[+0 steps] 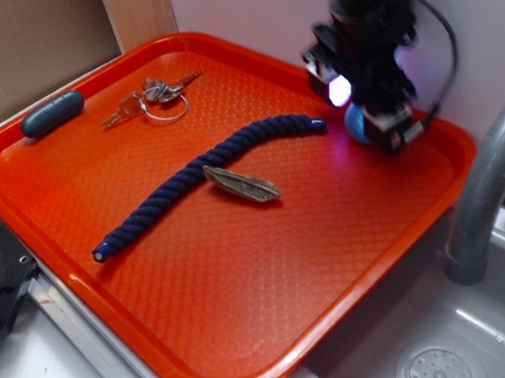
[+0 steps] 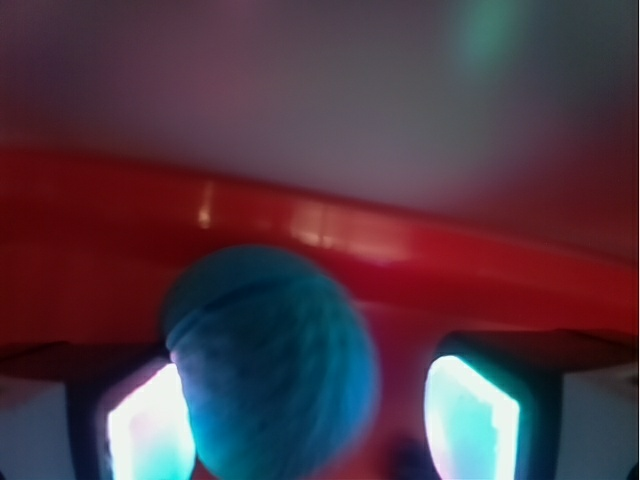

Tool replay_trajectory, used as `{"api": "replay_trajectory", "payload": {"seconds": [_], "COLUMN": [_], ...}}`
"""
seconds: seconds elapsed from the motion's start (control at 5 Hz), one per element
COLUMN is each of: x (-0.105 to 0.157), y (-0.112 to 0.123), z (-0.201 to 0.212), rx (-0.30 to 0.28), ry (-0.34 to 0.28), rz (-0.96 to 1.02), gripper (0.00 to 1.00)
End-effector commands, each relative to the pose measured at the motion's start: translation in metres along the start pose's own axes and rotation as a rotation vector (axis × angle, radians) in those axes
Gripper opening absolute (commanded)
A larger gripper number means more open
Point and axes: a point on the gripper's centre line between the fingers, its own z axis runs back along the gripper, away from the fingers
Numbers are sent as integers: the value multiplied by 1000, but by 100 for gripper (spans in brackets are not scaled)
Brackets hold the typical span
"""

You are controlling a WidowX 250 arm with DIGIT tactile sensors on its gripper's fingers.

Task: Grab the blue ball.

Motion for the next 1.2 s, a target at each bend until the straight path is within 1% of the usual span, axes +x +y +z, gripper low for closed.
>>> {"api": "replay_trajectory", "payload": {"seconds": [0.0,0.2,0.4,0.6,0.8,1.0], "x": [-21,-44,-85,-112,-118,-131], "y": [8,23,66,112,125,136], "z": [45,92,143,188,221,217], "rx": [-109,-180,-124,-272,-220,-184], "ry": [-86,-109,-82,-28,73,132], "rz": [-18,-3,138,99,200,395], "gripper": [0,0,0,0,0,0]}}
